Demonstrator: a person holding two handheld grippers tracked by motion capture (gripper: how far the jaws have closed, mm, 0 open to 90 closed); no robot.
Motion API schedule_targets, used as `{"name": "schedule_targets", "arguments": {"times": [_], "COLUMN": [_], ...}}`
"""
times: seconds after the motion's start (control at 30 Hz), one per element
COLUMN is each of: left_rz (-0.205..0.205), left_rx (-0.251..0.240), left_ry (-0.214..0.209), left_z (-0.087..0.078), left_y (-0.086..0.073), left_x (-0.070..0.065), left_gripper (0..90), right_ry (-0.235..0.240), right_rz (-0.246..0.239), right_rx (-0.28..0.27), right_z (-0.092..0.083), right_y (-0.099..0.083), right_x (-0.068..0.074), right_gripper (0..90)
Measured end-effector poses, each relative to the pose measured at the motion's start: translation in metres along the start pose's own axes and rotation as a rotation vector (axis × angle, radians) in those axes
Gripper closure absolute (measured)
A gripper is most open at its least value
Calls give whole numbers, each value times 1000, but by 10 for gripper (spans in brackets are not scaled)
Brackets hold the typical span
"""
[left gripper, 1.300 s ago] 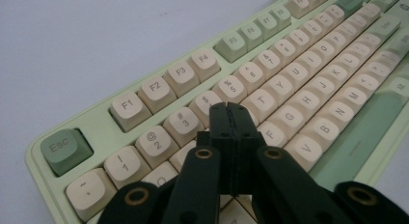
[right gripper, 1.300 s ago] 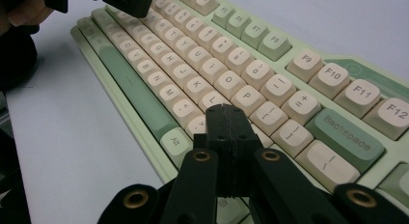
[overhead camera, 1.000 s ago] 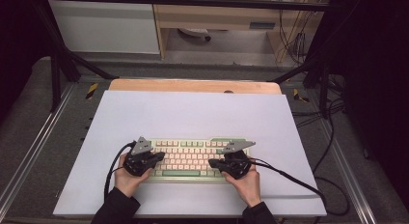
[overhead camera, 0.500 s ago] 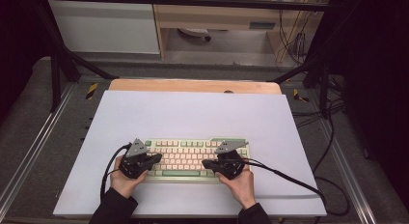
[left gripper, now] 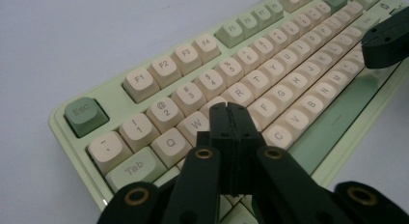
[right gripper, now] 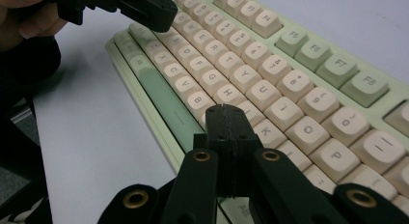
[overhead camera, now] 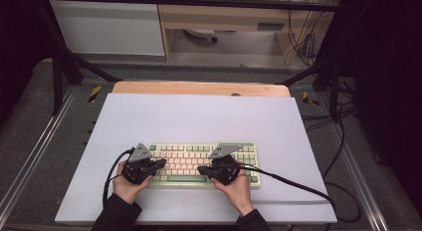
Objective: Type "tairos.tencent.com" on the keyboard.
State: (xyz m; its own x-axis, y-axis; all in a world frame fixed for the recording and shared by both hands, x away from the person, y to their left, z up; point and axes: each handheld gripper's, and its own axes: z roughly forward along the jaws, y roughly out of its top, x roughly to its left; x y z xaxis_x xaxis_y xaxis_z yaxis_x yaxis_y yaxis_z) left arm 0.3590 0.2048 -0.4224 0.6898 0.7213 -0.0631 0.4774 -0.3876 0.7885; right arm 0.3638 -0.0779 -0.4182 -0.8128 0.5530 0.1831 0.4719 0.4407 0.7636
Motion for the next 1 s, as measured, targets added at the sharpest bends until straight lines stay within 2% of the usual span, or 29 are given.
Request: {"name": "schedule_targets", "arguments": {"times": [0.6,1.0], "left_rz": [0,2], "left_rx": [5,4], "left_ry": [-1,-1], "left_z": [1,1], "left_y": [0,0], "left_x": [1,0], "left_gripper": [900,900], "right_ry": [4,0], "right_rz": [-1,-23], "right_rx": [23,33], "right_z": [22,31], "right_y": [5,3], "right_x": [3,4], "right_gripper": [900,900]}}
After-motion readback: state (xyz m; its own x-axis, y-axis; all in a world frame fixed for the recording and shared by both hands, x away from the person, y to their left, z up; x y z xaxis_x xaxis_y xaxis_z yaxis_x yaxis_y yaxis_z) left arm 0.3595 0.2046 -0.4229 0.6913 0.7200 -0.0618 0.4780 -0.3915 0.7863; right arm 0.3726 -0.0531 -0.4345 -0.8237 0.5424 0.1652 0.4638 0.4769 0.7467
